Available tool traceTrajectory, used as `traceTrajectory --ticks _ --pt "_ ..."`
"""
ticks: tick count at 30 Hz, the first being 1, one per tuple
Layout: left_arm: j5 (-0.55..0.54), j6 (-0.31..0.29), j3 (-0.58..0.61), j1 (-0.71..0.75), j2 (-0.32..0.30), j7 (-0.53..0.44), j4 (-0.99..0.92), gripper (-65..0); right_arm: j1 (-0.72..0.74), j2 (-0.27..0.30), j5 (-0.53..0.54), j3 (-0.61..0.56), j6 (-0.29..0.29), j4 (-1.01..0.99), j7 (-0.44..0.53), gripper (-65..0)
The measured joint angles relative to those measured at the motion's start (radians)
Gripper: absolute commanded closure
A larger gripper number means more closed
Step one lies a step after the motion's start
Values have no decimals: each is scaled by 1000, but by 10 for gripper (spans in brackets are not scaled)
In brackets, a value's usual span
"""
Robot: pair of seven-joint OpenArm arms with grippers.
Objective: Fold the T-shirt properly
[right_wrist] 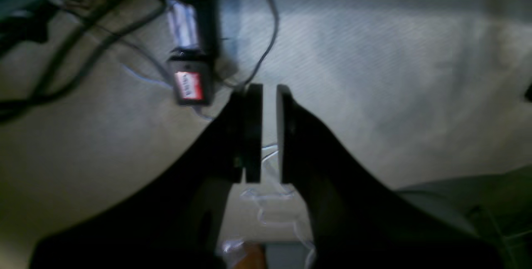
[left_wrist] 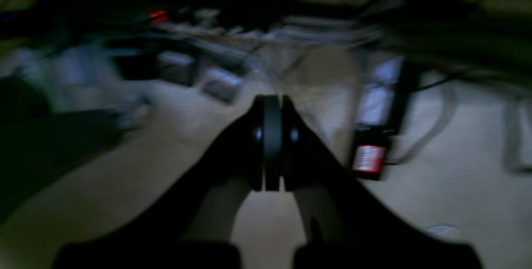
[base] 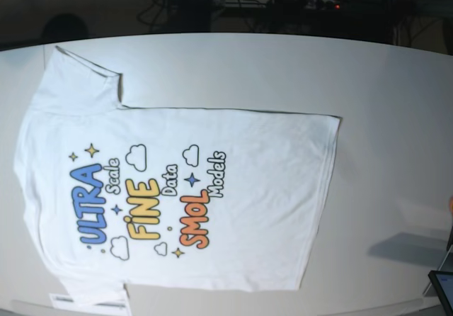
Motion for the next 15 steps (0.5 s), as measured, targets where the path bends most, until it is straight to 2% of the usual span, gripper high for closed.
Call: traceTrajectory --ticks 3,8,12,15 --pt "3 0 0 81 -4 -45 65 0 -126 -14 -3 89 11 173 21 -62" --pt "0 -13 -7 216 0 -207 230 0 -298 -26 0 216 5 467 16 -62" --pt "-3 -3 -13 312 -39 -319 340 0 -405 -40 0 239 8 660 22 -62" --pt "-1 -6 -73 374 -32 -408 420 0 -489 -61 -2 239 6 773 6 -62"
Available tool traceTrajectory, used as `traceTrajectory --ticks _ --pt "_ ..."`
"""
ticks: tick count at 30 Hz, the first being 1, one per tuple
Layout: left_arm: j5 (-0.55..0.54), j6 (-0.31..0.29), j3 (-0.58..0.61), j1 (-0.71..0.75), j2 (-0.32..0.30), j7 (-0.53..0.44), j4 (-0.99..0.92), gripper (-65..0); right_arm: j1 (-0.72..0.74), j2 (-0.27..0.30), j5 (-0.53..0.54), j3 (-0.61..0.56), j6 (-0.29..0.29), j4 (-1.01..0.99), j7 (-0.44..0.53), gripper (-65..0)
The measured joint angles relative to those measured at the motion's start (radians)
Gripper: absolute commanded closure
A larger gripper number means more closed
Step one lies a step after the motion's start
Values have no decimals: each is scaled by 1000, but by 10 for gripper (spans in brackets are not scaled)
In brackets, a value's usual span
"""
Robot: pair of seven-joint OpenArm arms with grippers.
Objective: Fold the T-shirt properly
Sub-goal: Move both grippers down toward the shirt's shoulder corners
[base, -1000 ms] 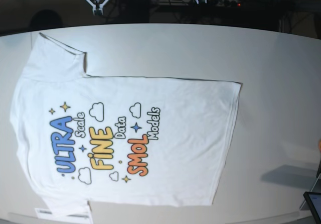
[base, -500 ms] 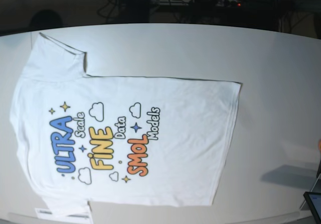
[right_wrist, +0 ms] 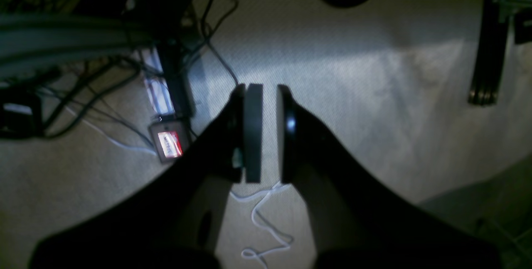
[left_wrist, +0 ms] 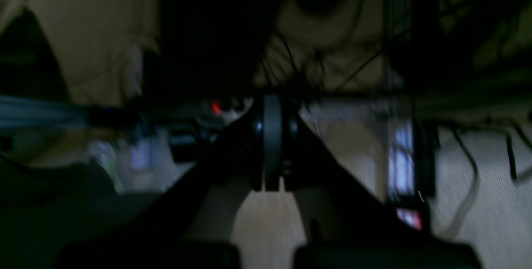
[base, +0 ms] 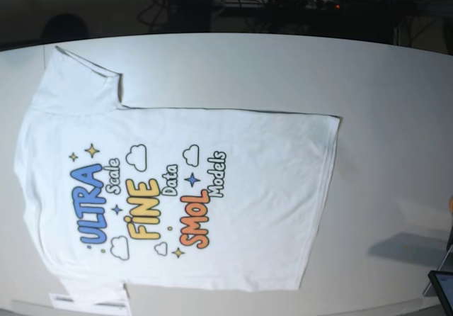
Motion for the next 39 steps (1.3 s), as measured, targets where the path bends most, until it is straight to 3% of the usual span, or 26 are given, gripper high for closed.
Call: traceTrajectory --ticks 4,9,13,17,19,22,25,29,33,36,39 --pt "2 -5 -103 78 16 -79 121 0 -91 2 42 10 -6 163 -6 -62" --pt "-4 0 -208 167 23 -178 322 0 -126 -2 148 126 10 308 8 -61" --pt "2 -3 -250 243 61 -179 519 0 -137 6 149 193 0 400 -12 -61" --pt "-3 -3 -258 260 59 -182 682 0 -135 3 148 196 14 556 -10 -62" --pt "-40 -5 -252 257 58 -138 740 0 -131 4 148 195 10 642 -17 -62" --pt "-146 -10 -246 246 28 50 837 0 -82 24 151 195 15 751 -190 -62" --pt "-237 -54 -255 195 -48 215 946 0 25 57 167 203 116 797 -306 -64" --pt "-289 -157 -265 108 -119 389 1001 0 129 28 275 278 284 801 -444 -67" --pt "-301 -175 -335 6 -162 513 1037 0 192 1 400 386 331 802 -597 -74" --pt "-298 -235 -383 -62 -156 598 1051 0 245 4 536 428 358 805 -703 -186" --pt "-293 -252 -414 -122 -148 703 1044 0 248 3 719 497 394 806 -800 -299"
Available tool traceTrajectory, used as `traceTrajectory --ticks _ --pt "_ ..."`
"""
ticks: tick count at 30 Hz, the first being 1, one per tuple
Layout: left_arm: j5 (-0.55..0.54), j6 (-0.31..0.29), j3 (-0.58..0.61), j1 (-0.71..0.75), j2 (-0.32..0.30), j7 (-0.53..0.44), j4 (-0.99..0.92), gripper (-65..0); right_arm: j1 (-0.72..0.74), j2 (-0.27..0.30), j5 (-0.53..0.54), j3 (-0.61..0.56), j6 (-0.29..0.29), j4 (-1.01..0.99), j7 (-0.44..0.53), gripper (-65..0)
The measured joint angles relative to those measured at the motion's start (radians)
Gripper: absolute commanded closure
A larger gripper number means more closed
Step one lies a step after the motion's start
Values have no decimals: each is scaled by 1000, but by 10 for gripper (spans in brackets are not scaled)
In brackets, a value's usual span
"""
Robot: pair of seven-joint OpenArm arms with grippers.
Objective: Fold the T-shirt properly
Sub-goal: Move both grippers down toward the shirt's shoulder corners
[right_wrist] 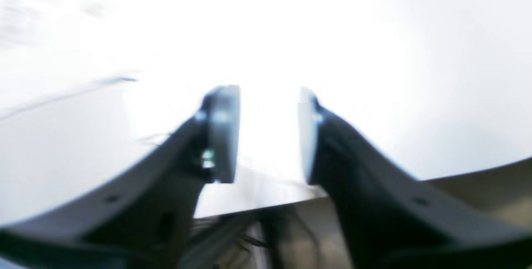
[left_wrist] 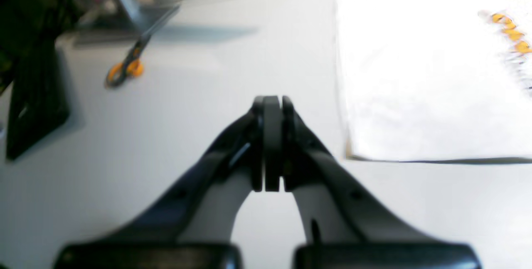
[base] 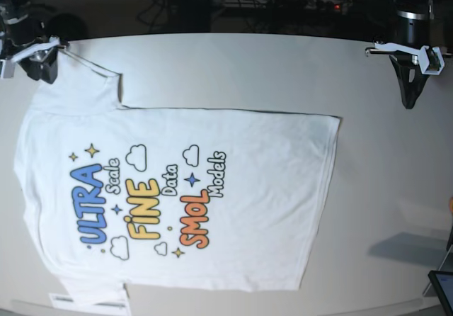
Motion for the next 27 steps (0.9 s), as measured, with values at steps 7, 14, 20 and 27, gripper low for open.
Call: traceTrajectory --ticks 7,14,20,27 --pt "-1 0 -19 -52 -3 29 0 0 3 3 290 117 -6 -28 -146 -408" --pt "-1 2 -9 -82 -5 29 -61 0 63 2 291 119 -5 -180 -214 -415" --pt "-1 0 -13 -79 -4 36 -96 0 72 14 293 119 -6 -276 -213 -415" --pt "-1 0 -15 -79 0 36 -98 0 69 39 312 118 0 -355 -182 -415"
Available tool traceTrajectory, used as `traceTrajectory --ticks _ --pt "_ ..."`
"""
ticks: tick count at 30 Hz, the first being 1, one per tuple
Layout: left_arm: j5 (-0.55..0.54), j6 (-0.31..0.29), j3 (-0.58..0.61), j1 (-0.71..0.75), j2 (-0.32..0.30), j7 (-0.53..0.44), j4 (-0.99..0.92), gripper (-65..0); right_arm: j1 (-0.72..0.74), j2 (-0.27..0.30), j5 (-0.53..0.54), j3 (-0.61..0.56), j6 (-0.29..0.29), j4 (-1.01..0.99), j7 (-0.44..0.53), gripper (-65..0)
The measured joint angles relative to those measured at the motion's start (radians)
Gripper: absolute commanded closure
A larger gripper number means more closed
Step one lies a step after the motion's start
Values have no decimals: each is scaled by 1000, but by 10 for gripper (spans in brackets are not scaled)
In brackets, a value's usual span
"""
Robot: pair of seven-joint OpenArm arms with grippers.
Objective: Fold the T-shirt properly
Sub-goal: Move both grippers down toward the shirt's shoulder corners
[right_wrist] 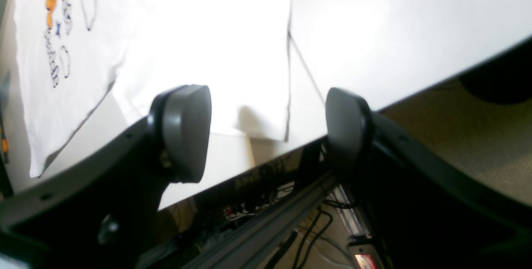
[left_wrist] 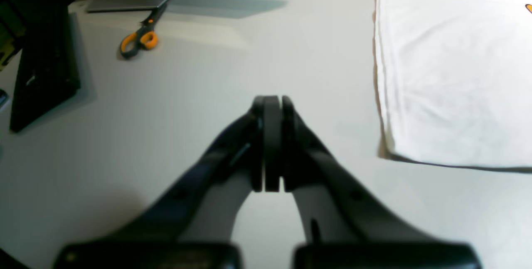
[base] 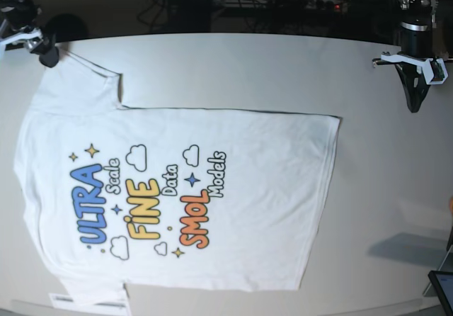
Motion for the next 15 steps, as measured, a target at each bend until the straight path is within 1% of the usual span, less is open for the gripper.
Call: traceTrajectory --ticks 5,7,9,12,15 --pt "0 0 5 0 1 0 0 0 1 0 3 -8 0 -1 0 -415" --pt "0 0 6 0 1 0 0 0 -1 11 0 -28 0 2 11 -414" --pt "0 0 6 0 1 0 0 0 5 26 3 -70 6 2 -1 -414" --pt "0 0 6 0 3 0 0 0 16 26 7 -110 8 2 4 -414" --pt "0 0 6 3 1 0 0 0 25 25 8 -118 8 0 1 -414"
